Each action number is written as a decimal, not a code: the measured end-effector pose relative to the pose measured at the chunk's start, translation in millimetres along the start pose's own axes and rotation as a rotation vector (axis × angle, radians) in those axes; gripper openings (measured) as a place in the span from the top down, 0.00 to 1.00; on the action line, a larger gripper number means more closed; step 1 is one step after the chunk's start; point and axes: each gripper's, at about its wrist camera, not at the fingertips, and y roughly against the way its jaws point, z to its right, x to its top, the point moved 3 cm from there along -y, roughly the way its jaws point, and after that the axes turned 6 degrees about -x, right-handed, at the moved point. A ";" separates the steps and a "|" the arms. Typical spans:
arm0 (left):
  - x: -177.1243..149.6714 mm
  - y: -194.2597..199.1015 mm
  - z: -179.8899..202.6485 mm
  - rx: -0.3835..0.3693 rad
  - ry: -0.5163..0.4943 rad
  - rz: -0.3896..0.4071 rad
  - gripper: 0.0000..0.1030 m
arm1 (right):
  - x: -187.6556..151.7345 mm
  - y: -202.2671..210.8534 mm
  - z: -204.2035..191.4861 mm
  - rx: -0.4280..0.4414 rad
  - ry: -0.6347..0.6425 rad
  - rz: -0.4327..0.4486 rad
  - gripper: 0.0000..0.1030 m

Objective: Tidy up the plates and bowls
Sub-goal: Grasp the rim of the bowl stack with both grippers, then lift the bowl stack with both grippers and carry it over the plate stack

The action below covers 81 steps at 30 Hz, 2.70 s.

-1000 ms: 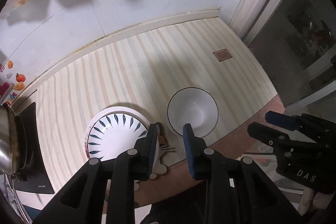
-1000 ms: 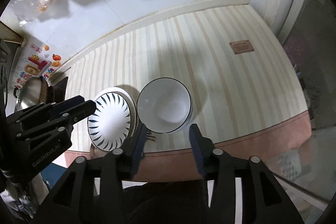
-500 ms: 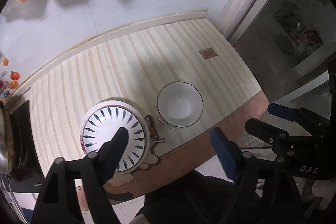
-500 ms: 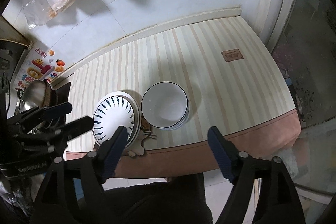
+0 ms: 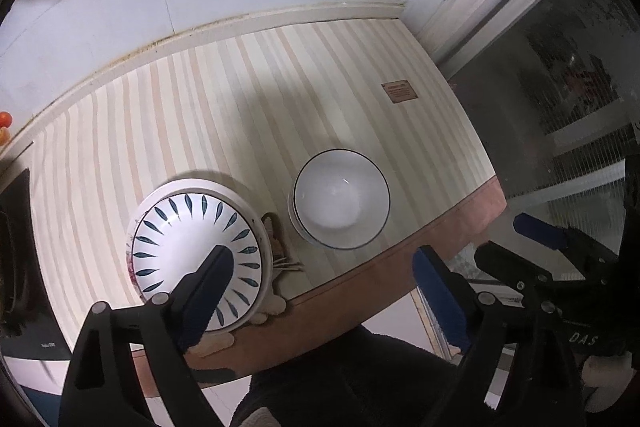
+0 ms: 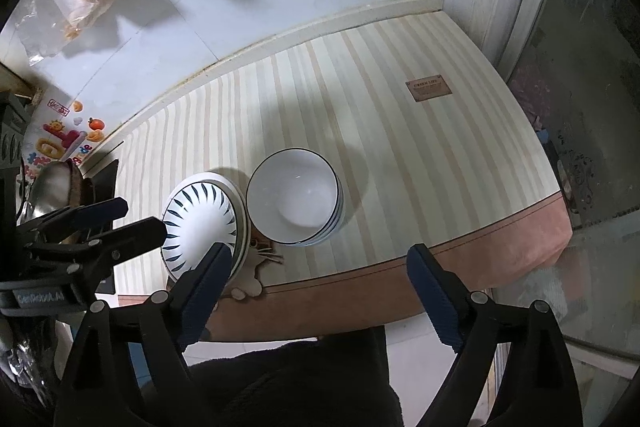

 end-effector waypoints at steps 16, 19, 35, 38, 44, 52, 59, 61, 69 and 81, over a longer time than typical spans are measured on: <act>67.2 -143.4 -72.4 -0.080 0.230 -0.211 0.12 | 24.8 -182.6 29.6 0.359 -0.185 -0.220 0.08; 68.1 -165.4 -72.2 -0.114 0.223 -0.275 0.12 | 20.2 -212.4 29.1 0.413 -0.215 -0.263 0.08; 45.9 -202.9 -67.4 -0.185 0.188 -0.340 0.50 | 7.8 -273.7 19.5 0.482 -0.255 -0.348 0.42; 43.5 -200.5 -65.4 -0.163 0.182 -0.316 0.50 | 13.3 -272.5 17.2 0.479 -0.255 -0.335 0.42; 37.8 -197.5 -62.5 -0.156 0.195 -0.310 0.50 | 12.8 -270.8 15.8 0.465 -0.245 -0.326 0.42; 44.2 -180.7 -57.3 -0.158 0.202 -0.275 0.50 | 19.5 -248.0 11.4 0.466 -0.224 -0.311 0.42; 47.2 -147.8 -65.6 -0.158 0.218 -0.221 0.50 | 27.6 -223.8 -9.8 0.480 -0.166 -0.289 0.43; 46.7 -137.9 -72.6 -0.154 0.236 -0.202 0.50 | 30.6 -217.9 -19.5 0.487 -0.142 -0.286 0.44; 29.9 -97.4 -117.4 -0.125 0.323 -0.122 0.50 | 43.5 -207.5 -73.7 0.526 -0.027 -0.300 0.44; -15.4 -72.2 -189.4 -0.080 0.522 -0.036 0.50 | 37.3 -228.6 -160.1 0.565 0.167 -0.378 0.45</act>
